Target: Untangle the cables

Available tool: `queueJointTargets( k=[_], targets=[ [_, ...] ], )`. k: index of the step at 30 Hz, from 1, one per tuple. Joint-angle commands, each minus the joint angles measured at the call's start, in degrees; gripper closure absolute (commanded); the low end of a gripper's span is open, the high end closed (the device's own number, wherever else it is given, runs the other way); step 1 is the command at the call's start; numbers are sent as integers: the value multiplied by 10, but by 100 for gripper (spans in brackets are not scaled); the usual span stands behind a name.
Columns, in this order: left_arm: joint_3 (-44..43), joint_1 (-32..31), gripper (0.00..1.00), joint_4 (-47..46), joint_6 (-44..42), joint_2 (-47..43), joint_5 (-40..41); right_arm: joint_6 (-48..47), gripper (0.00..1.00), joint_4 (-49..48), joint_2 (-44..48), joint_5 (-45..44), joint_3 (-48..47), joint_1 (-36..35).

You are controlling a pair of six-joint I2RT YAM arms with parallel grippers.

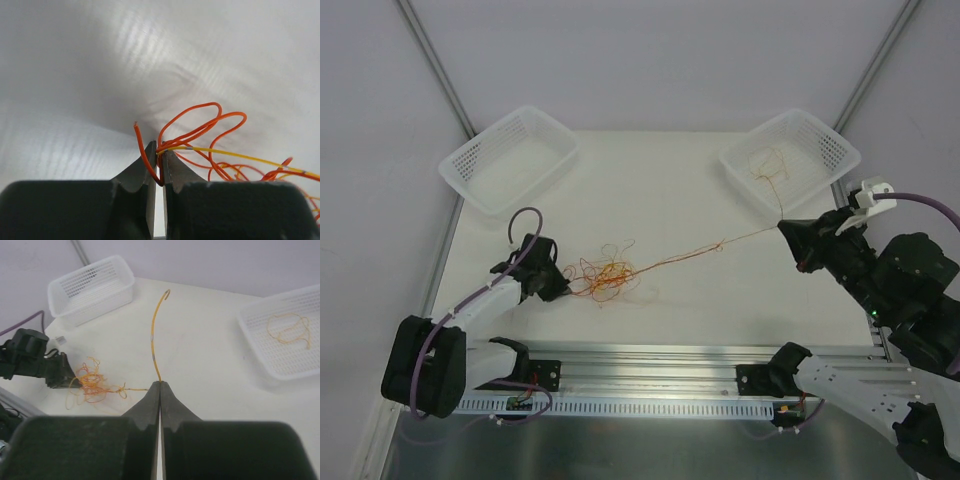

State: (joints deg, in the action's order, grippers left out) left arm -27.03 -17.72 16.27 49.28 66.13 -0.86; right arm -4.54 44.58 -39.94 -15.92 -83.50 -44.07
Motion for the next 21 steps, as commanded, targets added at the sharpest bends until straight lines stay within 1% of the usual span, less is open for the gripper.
queueJointTargets(
  k=[1,4,7,9,11,12,16,17,18,19,21],
  targets=[
    [-11,54,100,50,-17,-23,46,-4,99,29,17,-93,-16,5],
    [-31,57,100,54,-33,-35,44,0,99,40,21,-96,12,4],
    [-48,57,100,54,-44,-36,29,29,99,54,14,-97,45,5],
    [-60,57,100,56,-69,-33,-9,37,99,36,9,-74,73,4],
    [-65,56,100,55,-84,-41,-38,43,99,45,-3,-83,114,4],
    [-68,54,100,55,-98,-56,-68,67,99,48,-23,-83,128,6],
    [-77,37,99,55,-139,-107,-130,133,99,46,-71,-74,214,19],
    [-76,35,98,55,-143,-118,-142,149,97,52,-83,-70,237,33],
    [-71,30,96,56,-142,-138,-160,166,84,57,-95,-56,243,41],
    [-67,28,92,55,-140,-147,-171,189,73,63,-126,-49,246,45],
    [-53,24,91,56,-130,-173,-190,198,54,70,-152,-36,246,44]
  ],
)
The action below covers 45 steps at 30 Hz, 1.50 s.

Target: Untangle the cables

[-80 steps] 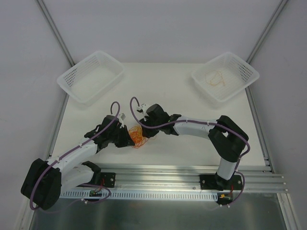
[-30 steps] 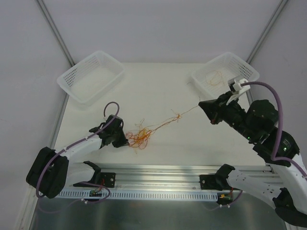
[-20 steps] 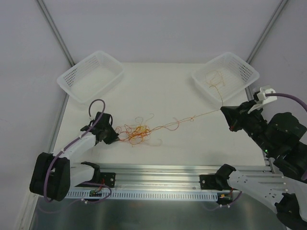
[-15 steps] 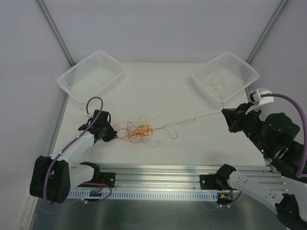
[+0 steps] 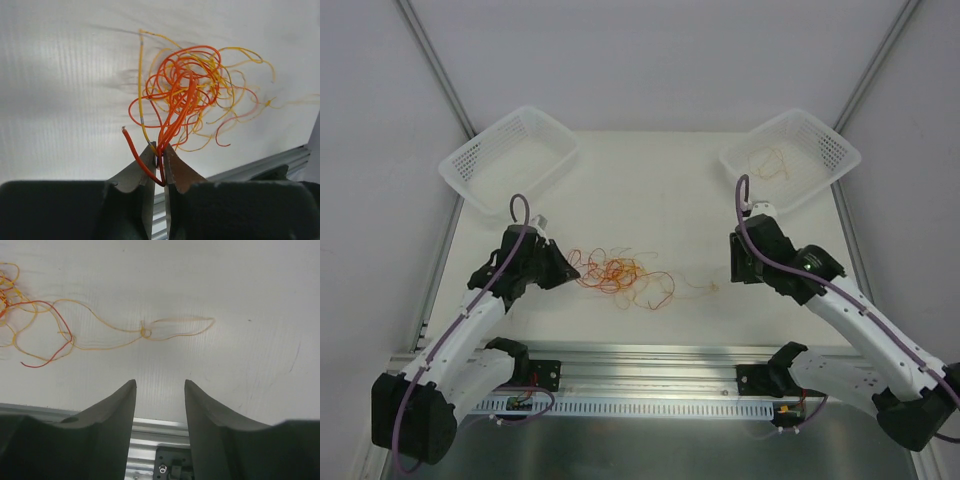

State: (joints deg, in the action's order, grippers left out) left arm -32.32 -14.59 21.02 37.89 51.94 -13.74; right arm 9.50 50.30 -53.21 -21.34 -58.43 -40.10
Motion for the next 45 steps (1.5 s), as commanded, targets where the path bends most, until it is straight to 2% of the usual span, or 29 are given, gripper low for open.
queueJointTargets(
  k=[1,4,5,6,11,12,14,18,24,32,37,39,42,45],
  targets=[
    [6,-17,90,9,-10,-41,-71,50,52,-15,-28,49,-2,3],
    [23,-50,81,9,12,-79,-72,30,48,-106,-38,118,7,-17],
    [26,-57,64,9,17,-85,-73,25,47,-125,-46,131,5,-31],
    [30,-64,58,9,21,-99,-73,22,47,-141,-56,154,-6,-37],
    [43,-82,41,12,42,-130,-71,52,46,-235,-138,166,-36,-85],
    [44,-82,32,13,40,-134,-67,69,46,-250,-172,167,-41,-91],
    [42,-82,28,18,30,-129,-46,88,46,-288,-208,180,-55,-106],
    [29,-82,28,25,24,-87,3,133,46,-335,-296,174,-82,-130],
    [-4,-82,30,23,11,19,46,135,46,-354,-399,158,-150,-162],
    [-14,-83,38,-10,-7,96,31,144,49,-344,-504,127,-201,-174],
    [4,-83,43,-36,4,114,18,163,52,-315,-529,85,-208,-180],
    [11,-83,46,-43,7,121,15,168,56,-308,-539,71,-208,-180],
    [17,-83,49,-51,11,130,19,171,69,-307,-541,62,-203,-181],
    [24,-83,61,-54,18,140,32,166,83,-306,-530,60,-200,-182]
  ],
)
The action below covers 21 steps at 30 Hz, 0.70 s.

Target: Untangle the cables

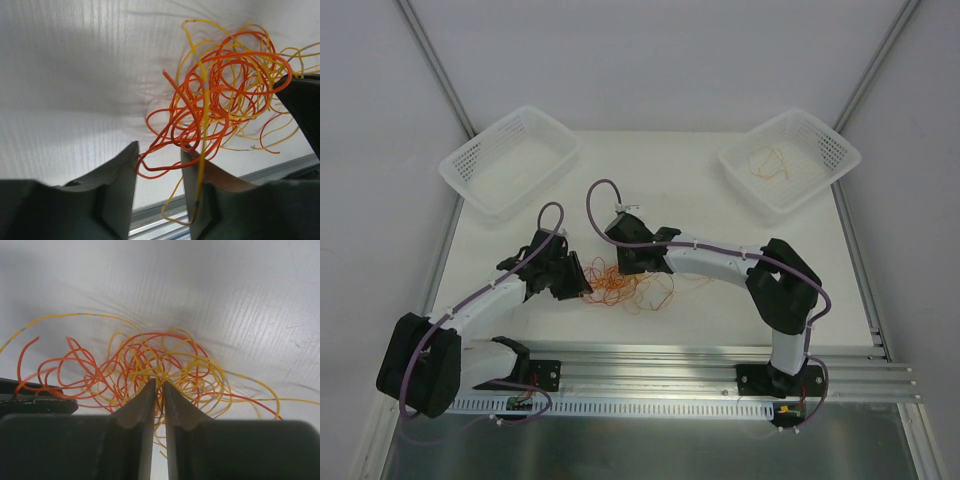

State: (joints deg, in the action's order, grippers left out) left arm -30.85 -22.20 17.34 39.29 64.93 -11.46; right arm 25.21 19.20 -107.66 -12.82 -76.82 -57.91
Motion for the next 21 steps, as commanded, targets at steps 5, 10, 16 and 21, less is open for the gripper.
queueJointTargets(
  k=[5,10,16,21],
  targets=[
    [16,-7,92,-19,23,37,25,-29,99,20,73,-27,-16,-4],
    [14,-7,100,-18,26,60,49,-75,99,66,145,-16,-24,-3],
    [18,-5,100,-17,34,71,74,-133,99,122,271,-12,-18,21],
    [26,14,100,-12,46,70,86,-185,99,184,395,-12,-28,99]
  ],
)
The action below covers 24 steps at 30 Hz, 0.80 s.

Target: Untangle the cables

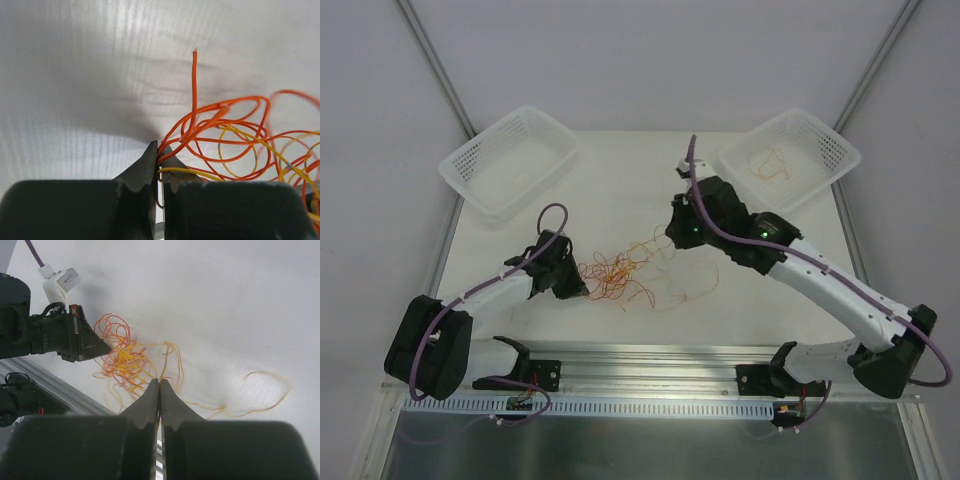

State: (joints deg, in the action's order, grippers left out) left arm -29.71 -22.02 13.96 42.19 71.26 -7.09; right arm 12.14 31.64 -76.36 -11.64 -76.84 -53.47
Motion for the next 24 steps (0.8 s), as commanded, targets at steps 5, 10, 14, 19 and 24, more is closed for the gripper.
queueJointTargets(
  k=[5,10,14,19,24],
  targets=[
    [23,48,100,33,19,-17,46,-91,99,105,178,-29,-47,150],
    [12,73,100,46,11,-45,52,-120,99,130,234,-20,-45,220],
    [-8,79,100,70,-2,-58,68,-113,99,145,248,-8,-9,238],
    [-39,86,100,110,-34,-95,107,-80,99,144,256,-11,100,260],
    [-66,86,100,116,-107,-133,72,-13,97,166,243,-3,181,284]
  ],
)
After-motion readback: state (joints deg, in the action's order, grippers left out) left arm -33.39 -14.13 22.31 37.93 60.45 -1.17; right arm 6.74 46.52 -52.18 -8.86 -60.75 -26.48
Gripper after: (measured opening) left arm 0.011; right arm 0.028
